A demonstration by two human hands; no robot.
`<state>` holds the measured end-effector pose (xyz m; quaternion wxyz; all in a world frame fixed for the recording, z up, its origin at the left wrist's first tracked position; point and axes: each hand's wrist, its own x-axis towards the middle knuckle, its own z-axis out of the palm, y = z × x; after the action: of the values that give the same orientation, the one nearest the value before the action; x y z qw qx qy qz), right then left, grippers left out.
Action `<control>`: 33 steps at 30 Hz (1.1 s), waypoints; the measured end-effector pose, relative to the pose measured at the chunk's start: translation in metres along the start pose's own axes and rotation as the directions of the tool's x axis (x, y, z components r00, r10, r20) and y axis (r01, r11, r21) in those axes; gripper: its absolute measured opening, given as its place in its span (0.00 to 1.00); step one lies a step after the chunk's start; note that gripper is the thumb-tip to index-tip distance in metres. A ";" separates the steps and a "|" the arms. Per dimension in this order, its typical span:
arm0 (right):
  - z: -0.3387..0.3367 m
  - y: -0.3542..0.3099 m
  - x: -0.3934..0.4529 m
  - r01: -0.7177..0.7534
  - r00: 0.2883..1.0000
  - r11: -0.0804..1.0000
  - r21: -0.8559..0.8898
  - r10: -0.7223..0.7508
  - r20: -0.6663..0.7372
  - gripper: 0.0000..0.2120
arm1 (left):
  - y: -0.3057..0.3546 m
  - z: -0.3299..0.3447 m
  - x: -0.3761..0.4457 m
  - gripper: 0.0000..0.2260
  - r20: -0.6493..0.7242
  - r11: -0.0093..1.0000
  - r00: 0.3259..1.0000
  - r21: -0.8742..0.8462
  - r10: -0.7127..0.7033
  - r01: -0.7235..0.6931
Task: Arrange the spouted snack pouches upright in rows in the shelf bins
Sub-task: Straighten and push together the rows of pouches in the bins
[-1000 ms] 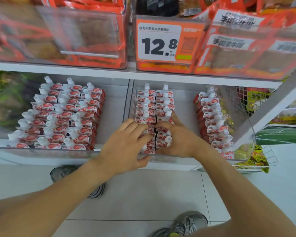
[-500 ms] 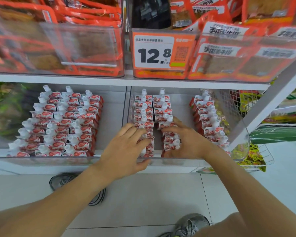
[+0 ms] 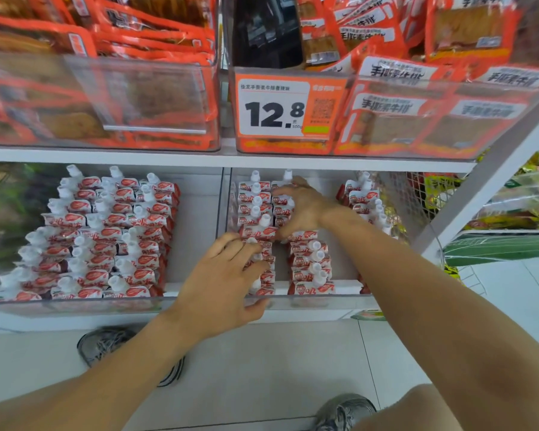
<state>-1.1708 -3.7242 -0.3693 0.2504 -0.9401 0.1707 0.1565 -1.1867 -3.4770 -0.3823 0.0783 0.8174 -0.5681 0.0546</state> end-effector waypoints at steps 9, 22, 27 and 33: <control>-0.005 0.015 -0.009 -0.022 0.998 0.997 -0.080 0.017 -0.064 0.42 | -0.001 -0.002 -0.001 0.22 0.012 1.000 1.000 0.004 0.017 -0.017; -0.009 0.061 -0.102 -0.195 0.978 0.907 0.373 0.149 0.148 0.57 | 0.041 -0.043 0.050 0.24 0.218 0.740 0.940 -0.580 -0.263 0.342; 0.014 0.070 -0.110 -0.146 0.956 0.687 0.712 -0.087 0.279 0.30 | 0.042 -0.007 0.093 0.19 0.636 0.620 0.748 -0.512 -0.193 0.595; 0.013 0.080 -0.112 -0.115 0.940 0.653 0.749 -0.173 0.294 0.29 | 0.045 0.011 0.103 0.17 0.751 0.374 0.645 -0.562 -0.144 0.738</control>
<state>-1.3052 -3.7556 -0.3714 0.6467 -0.7107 0.1590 0.2267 -1.1933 -3.5893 -0.3717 0.2933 0.7708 -0.2530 -0.5058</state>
